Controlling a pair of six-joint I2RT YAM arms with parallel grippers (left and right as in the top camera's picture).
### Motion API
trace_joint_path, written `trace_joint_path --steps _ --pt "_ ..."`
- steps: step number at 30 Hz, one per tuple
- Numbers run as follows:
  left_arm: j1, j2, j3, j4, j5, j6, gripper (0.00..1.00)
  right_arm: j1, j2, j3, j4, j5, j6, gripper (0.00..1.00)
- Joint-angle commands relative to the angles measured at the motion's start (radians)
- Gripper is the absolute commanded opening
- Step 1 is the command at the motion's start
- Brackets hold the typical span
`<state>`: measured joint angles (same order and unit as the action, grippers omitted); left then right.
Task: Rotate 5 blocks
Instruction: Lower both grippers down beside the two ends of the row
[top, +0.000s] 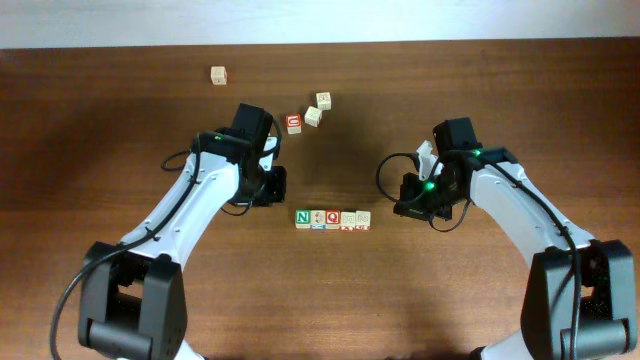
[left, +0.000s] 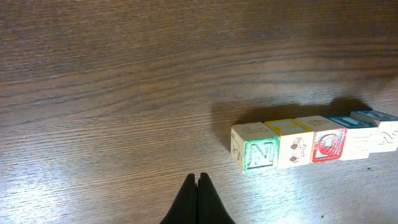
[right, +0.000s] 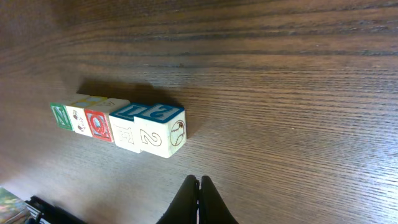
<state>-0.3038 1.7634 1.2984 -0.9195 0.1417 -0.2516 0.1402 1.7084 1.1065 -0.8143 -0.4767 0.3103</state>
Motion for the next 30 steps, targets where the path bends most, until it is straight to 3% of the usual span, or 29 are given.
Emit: trace_joint_path --steps 1,30 --pt "-0.016 -0.025 -0.006 0.000 -0.011 -0.010 0.00 0.005 0.005 -0.009 0.000 -0.009 -0.006 0.05" --pt "-0.063 -0.025 -0.006 0.006 -0.061 -0.025 0.00 0.005 0.016 -0.009 0.003 -0.009 -0.006 0.05"
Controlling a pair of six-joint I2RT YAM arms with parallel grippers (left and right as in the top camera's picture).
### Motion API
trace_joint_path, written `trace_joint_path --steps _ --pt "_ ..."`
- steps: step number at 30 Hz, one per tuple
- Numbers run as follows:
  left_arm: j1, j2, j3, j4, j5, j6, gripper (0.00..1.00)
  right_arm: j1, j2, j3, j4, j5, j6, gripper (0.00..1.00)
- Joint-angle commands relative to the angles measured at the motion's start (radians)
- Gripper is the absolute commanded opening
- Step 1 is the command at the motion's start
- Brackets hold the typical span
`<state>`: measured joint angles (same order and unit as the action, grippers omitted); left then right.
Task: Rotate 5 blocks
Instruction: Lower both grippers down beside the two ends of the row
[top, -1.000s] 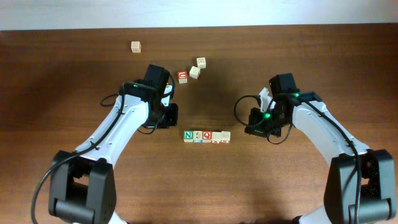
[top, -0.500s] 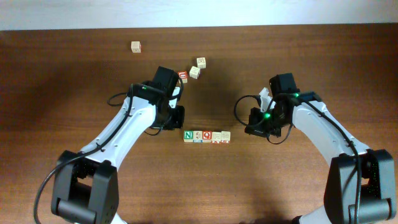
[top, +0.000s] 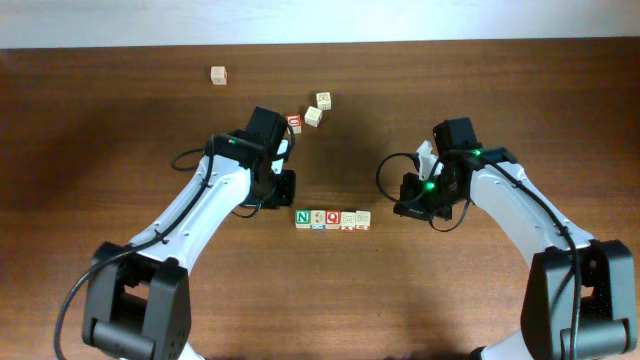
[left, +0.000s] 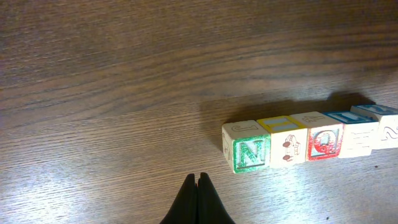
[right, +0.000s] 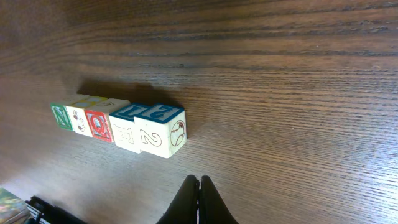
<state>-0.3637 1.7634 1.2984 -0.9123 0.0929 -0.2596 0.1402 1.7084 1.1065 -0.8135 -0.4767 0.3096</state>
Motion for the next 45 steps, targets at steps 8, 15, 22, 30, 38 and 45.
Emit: trace_joint_path --steps 8,15,22,30,38,45 --pt "-0.003 -0.024 -0.037 0.003 -0.058 -0.074 0.00 0.038 0.073 -0.009 0.031 -0.009 -0.005 0.05" --pt "-0.003 -0.023 -0.114 0.063 -0.056 -0.081 0.00 0.071 0.098 -0.009 0.085 0.017 -0.005 0.05" --pt "-0.003 -0.017 -0.157 0.123 -0.003 -0.081 0.00 0.072 0.138 -0.009 0.097 0.018 -0.006 0.05" --pt "-0.002 0.047 -0.164 0.168 0.088 -0.061 0.00 0.098 0.140 -0.009 0.110 0.018 -0.010 0.05" --pt "0.006 0.060 -0.164 0.178 0.138 -0.023 0.00 0.098 0.151 -0.009 0.111 0.017 -0.009 0.05" --pt "0.006 0.078 -0.165 0.179 0.181 0.000 0.00 0.098 0.163 -0.009 0.111 0.013 -0.009 0.05"
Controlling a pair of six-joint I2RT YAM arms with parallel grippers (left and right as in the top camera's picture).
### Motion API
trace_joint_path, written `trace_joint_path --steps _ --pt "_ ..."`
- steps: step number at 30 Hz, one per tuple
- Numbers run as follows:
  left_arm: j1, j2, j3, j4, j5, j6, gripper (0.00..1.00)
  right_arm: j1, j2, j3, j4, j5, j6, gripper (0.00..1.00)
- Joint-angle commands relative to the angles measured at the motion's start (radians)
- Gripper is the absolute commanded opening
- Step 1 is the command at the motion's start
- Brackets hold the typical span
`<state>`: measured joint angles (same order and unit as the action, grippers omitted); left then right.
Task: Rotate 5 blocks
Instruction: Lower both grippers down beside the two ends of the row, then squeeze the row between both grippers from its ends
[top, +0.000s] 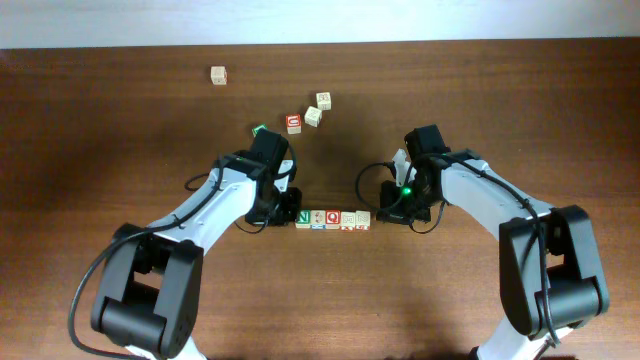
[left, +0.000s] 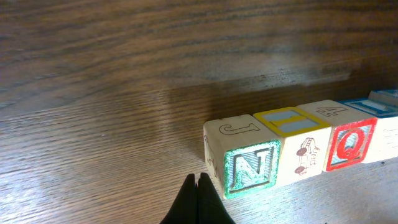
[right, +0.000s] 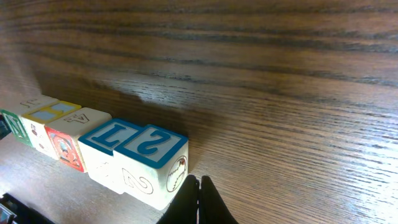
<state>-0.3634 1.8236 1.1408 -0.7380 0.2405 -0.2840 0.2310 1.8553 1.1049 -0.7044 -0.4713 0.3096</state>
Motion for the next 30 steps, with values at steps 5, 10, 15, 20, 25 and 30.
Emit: trace_joint_path --steps 5,10,15,20,25,30 --pt "0.006 0.020 -0.007 0.014 0.053 0.045 0.00 0.008 0.018 -0.007 0.003 -0.001 -0.017 0.05" --pt "0.006 0.041 -0.007 0.026 0.064 0.047 0.00 0.013 0.019 -0.007 0.005 -0.017 -0.032 0.04" --pt "0.009 0.043 -0.007 0.032 0.068 0.047 0.00 0.027 0.034 -0.007 0.006 -0.025 -0.032 0.05" --pt "0.009 0.043 -0.007 0.039 0.068 0.047 0.00 0.027 0.057 -0.007 0.013 -0.053 -0.039 0.05" --pt "0.009 0.043 -0.007 0.039 0.068 0.047 0.00 0.026 0.057 -0.007 0.014 -0.063 -0.043 0.04" --pt "0.009 0.043 -0.007 0.039 0.068 0.047 0.00 0.024 0.056 -0.004 0.014 -0.103 -0.096 0.04"
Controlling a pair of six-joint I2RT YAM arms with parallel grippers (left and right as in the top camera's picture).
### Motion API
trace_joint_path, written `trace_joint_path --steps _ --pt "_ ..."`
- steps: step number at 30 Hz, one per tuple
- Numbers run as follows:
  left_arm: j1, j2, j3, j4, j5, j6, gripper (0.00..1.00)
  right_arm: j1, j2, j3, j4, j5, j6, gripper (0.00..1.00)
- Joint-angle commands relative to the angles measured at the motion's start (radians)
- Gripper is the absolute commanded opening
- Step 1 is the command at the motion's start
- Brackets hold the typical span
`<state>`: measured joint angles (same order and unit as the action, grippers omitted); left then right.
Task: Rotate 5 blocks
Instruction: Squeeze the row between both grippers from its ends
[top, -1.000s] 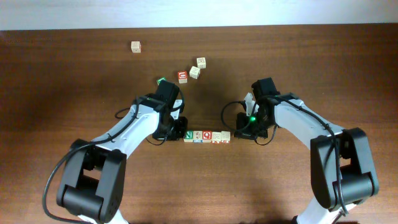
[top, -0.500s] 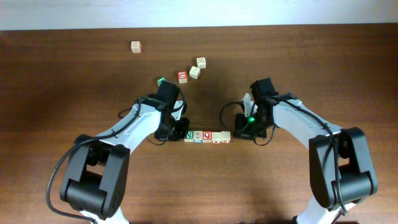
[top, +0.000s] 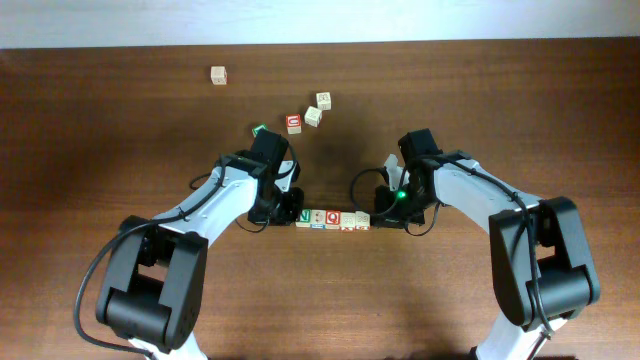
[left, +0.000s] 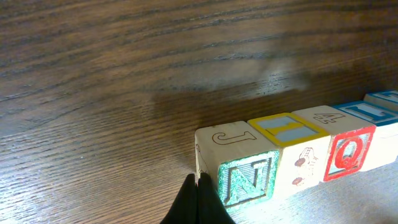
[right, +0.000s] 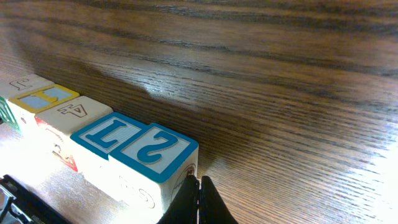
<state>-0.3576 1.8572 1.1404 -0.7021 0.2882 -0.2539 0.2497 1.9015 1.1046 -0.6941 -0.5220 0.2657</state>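
Note:
A row of several lettered blocks (top: 332, 219) lies in the middle of the table. My left gripper (left: 198, 180) is shut, its tips touching the left side of the green N block (left: 239, 171) at the row's left end. My right gripper (right: 199, 182) is shut too, its tips against the right side of the blue "2" block (right: 158, 165) at the row's right end. Between them sit a yellow-topped block (left: 284, 130), a red Q block (left: 348, 152) and a blue "1" block (right: 106, 140).
Three loose blocks (top: 312, 113) lie behind the row near the left arm, one with a red face (top: 293, 124). A single pale block (top: 218, 75) sits far back left. The table's far edge runs along the top of the overhead view.
Both shut grippers have closed the last small gap to the row: the left tips now touch the N block, the right tips touch the "2" block. The row looks unmoved.
Both grippers were shut and stood well away from the row, one on each side. The left arm then came nearer while the right stayed put. Later both were close to the row's ends, and now each touches its end block.

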Motion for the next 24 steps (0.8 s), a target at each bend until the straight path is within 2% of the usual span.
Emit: trace_joint_path --steps 1,24 --pt "0.003 0.009 -0.006 0.003 0.020 0.017 0.00 0.005 0.010 -0.003 0.003 -0.054 -0.053 0.05" --pt "0.003 0.009 -0.006 0.003 0.021 0.017 0.00 0.019 -0.089 0.012 -0.008 -0.141 -0.074 0.05"
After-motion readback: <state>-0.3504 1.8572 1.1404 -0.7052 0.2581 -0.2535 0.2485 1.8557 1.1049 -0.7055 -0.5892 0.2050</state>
